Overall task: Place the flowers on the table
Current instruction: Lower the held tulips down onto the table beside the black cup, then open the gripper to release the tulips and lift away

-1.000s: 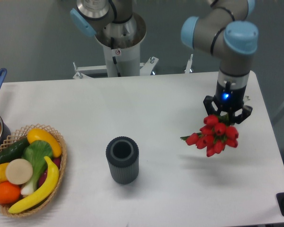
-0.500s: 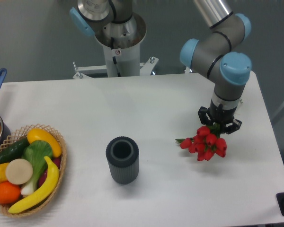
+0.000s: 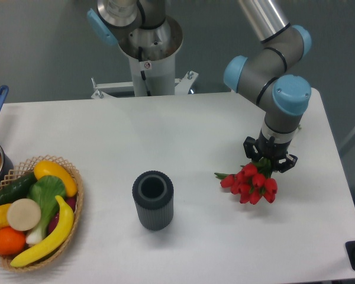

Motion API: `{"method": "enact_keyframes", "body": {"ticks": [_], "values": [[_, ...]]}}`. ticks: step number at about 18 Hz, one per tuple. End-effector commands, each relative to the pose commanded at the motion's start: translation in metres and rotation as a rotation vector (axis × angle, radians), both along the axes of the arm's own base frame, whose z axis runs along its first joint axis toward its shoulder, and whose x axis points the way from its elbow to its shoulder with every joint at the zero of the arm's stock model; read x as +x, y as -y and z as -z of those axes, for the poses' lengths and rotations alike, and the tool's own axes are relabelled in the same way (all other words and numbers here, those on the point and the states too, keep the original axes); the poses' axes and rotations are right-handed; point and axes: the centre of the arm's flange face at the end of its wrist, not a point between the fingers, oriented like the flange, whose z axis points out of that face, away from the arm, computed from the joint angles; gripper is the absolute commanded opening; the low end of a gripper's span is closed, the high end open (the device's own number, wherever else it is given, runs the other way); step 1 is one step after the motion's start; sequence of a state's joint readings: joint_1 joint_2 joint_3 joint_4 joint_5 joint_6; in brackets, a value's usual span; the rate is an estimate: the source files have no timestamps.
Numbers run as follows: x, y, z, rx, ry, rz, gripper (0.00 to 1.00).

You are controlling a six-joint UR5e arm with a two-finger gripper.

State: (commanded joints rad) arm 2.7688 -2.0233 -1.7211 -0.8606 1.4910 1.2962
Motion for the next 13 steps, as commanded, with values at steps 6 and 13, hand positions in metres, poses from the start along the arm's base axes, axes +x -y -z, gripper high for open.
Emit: {"method": "enact_keyframes", "body": {"ticks": [6, 13], "values": [[-0.004, 0.0, -0.011, 0.014, -0.027, 0.008, 0.95], [-0.034, 0.041, -0.104, 0.166, -0.148, -0.064, 1.0]]}}
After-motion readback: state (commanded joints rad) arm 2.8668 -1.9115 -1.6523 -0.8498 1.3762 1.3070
